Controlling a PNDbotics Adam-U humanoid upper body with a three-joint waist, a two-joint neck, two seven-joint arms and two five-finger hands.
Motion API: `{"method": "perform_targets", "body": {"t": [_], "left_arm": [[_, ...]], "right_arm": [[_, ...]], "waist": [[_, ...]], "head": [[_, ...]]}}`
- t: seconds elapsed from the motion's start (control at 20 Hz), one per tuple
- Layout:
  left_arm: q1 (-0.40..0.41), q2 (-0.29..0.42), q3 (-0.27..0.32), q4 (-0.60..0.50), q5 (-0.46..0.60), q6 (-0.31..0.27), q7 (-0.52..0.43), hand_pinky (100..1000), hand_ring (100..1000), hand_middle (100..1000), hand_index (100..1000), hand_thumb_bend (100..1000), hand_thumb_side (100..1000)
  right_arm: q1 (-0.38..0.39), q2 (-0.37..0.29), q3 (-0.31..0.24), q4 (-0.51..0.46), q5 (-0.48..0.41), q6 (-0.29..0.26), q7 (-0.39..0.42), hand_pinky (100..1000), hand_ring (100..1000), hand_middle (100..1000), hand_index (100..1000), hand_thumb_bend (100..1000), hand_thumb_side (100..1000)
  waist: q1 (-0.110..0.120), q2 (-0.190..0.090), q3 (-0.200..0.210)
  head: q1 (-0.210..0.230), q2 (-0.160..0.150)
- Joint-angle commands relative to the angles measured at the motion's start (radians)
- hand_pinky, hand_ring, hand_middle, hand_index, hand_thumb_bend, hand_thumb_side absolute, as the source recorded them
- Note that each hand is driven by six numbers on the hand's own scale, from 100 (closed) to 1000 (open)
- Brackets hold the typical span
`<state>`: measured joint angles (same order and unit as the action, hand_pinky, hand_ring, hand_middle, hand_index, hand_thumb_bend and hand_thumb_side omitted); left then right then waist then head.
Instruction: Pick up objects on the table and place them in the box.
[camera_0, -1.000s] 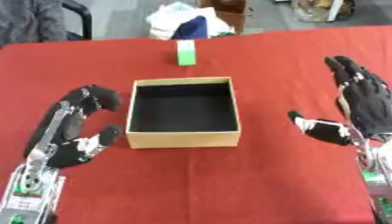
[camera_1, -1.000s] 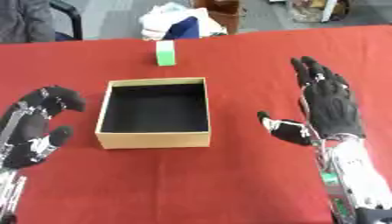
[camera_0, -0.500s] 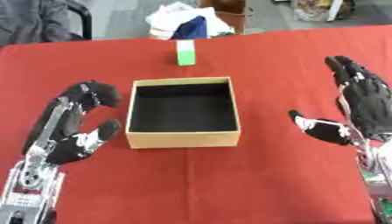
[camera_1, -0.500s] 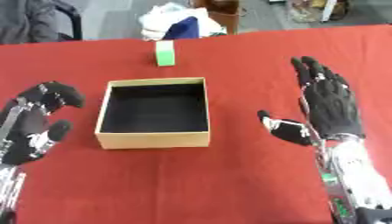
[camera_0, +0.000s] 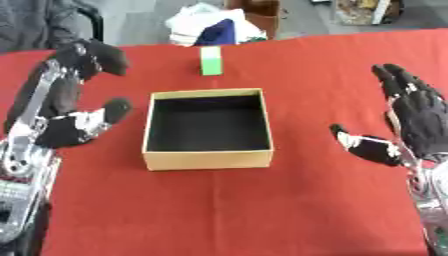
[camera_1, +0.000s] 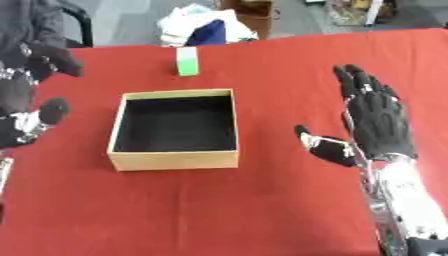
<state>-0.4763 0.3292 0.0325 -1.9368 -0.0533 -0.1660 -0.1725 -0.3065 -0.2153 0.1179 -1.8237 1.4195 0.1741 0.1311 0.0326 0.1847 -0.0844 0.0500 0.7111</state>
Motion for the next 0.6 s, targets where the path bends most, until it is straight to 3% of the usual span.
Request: {"method": "perform_targets", "body": {"t": [0.05, 0.35, 0.6], "left_arm": [[-0.09, 0.057, 0.024, -0.017, 0.018, -0.003, 0.063, 670, 663, 579, 698, 714, 425], [-0.289, 0.103, 0.069, 0.058, 0.076, -0.003, 0.183, 674, 663, 583, 698, 745, 381], [-0.47, 0.138, 0.112, 0.205, 0.118, -0.009, 0.266, 675, 665, 586, 701, 749, 367]], "right_arm": [[-0.005, -0.015, -0.001, -0.012, -0.01, 0.0, -0.007, 776, 873, 917, 1000, 539, 510], [-0.006, -0.012, 0.001, -0.011, -0.019, -0.003, -0.01, 775, 873, 916, 1000, 533, 511], [-0.005, -0.008, 0.007, -0.01, -0.029, -0.009, -0.011, 774, 873, 915, 1000, 528, 515]], "waist": [[-0.002, -0.018, -0.003], [-0.005, -0.017, -0.017], [-0.007, -0.019, -0.029]], "head": [[-0.002, 0.0], [0.0, 0.0], [0.008, 0.002]]}}
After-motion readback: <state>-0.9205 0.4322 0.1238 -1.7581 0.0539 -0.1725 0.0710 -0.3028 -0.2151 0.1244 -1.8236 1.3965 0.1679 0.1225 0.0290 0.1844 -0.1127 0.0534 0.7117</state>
